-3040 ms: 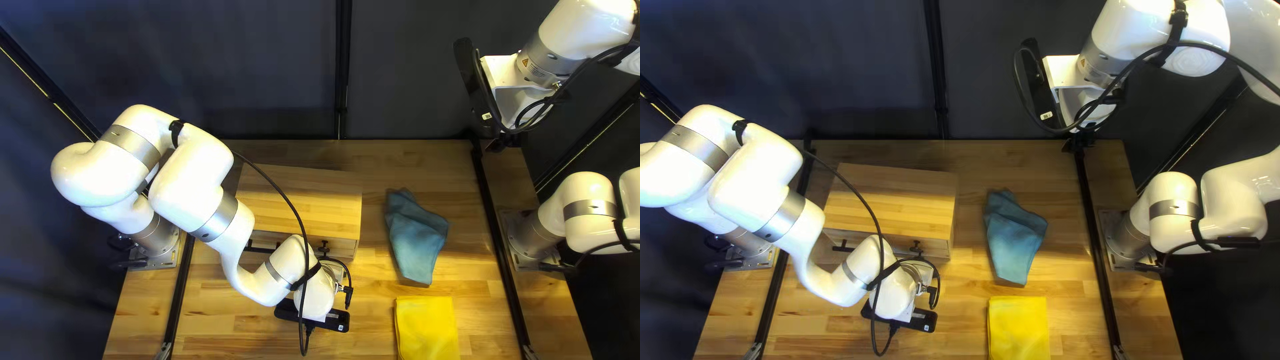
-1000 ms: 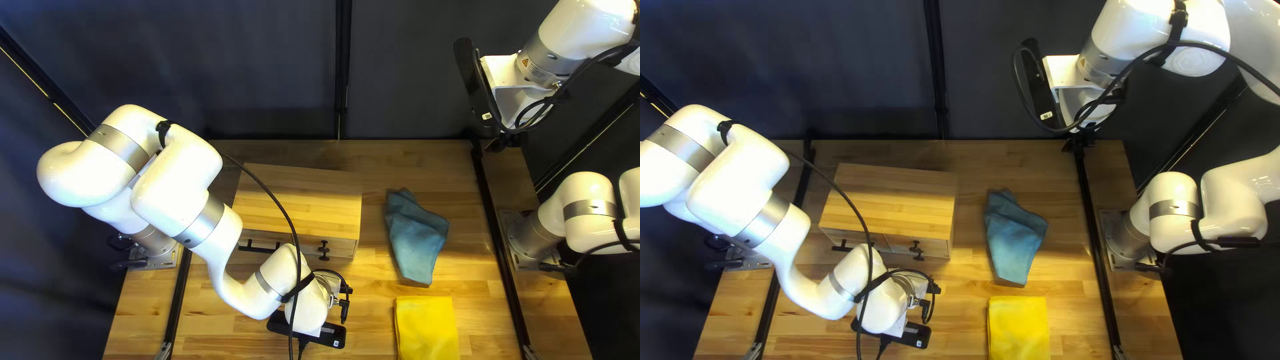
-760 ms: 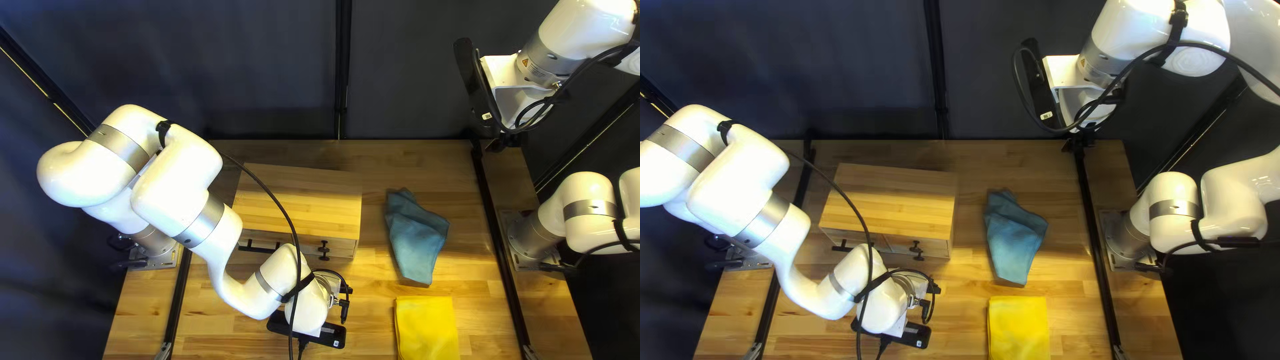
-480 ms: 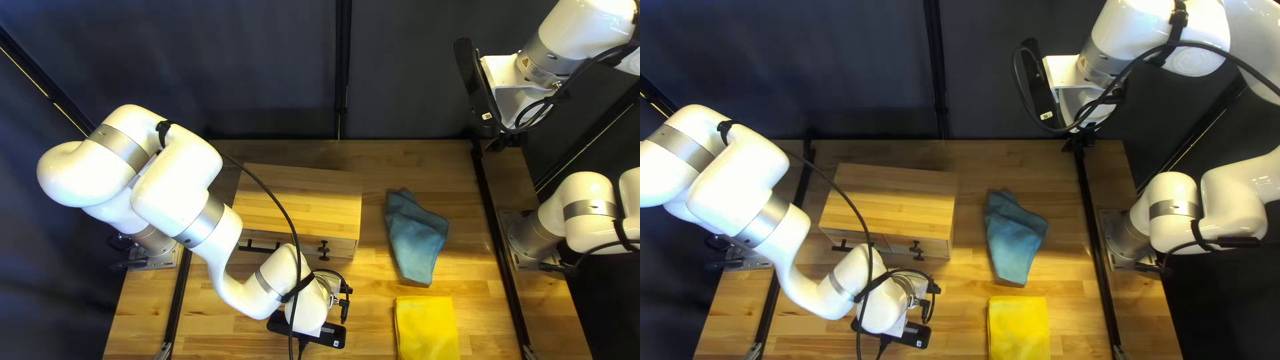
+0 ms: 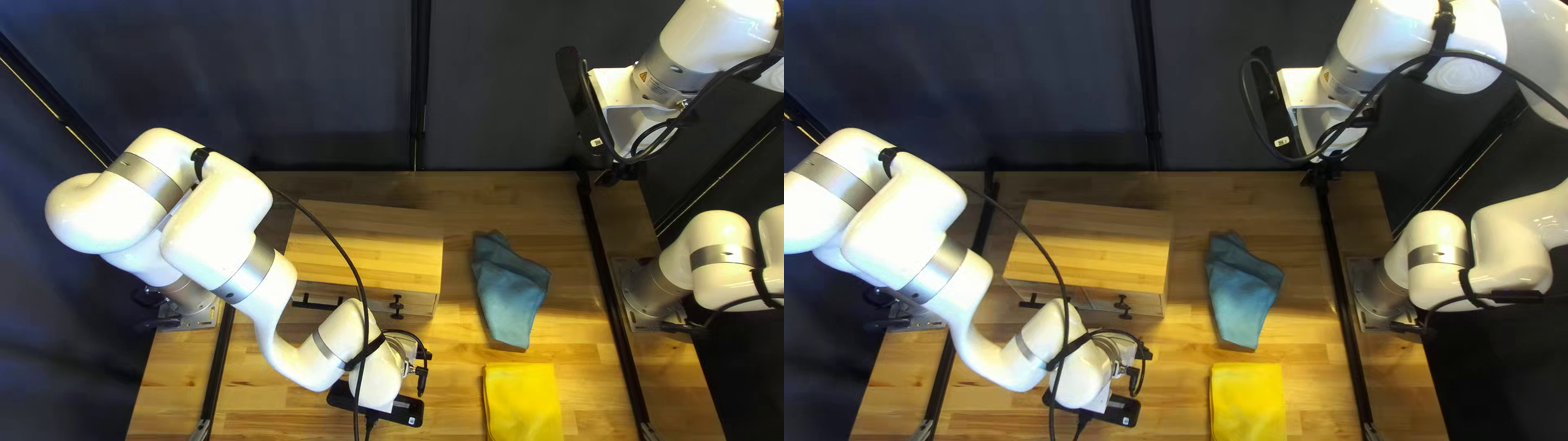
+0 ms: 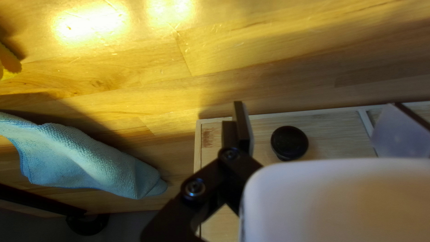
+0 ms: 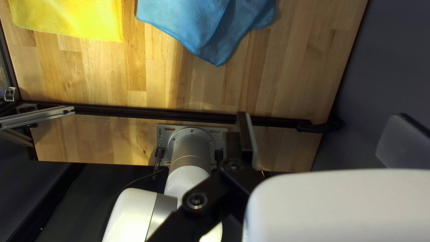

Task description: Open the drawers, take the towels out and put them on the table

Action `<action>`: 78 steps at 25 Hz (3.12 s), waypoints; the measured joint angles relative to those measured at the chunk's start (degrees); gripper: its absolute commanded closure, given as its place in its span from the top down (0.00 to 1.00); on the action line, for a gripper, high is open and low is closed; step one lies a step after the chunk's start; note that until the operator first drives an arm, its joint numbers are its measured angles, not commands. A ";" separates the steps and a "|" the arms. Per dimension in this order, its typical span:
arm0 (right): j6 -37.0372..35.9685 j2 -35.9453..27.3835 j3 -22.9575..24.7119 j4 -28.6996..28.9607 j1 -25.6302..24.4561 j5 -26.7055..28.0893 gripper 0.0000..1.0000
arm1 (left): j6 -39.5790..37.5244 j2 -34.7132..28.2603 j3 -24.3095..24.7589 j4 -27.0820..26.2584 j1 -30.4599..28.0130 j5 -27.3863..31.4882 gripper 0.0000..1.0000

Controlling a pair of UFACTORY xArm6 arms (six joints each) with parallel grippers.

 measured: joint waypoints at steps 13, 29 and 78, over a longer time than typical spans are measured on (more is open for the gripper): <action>0.00 0.00 0.00 0.00 0.00 0.00 1.00 | 0.00 0.00 0.00 0.00 0.00 0.00 1.00; 0.00 0.00 0.00 0.00 0.00 0.00 1.00 | 0.98 1.45 -3.15 -0.79 -0.69 1.41 1.00; 0.00 0.00 0.00 0.00 0.00 0.00 1.00 | -12.18 7.98 -6.45 12.98 -3.33 11.19 1.00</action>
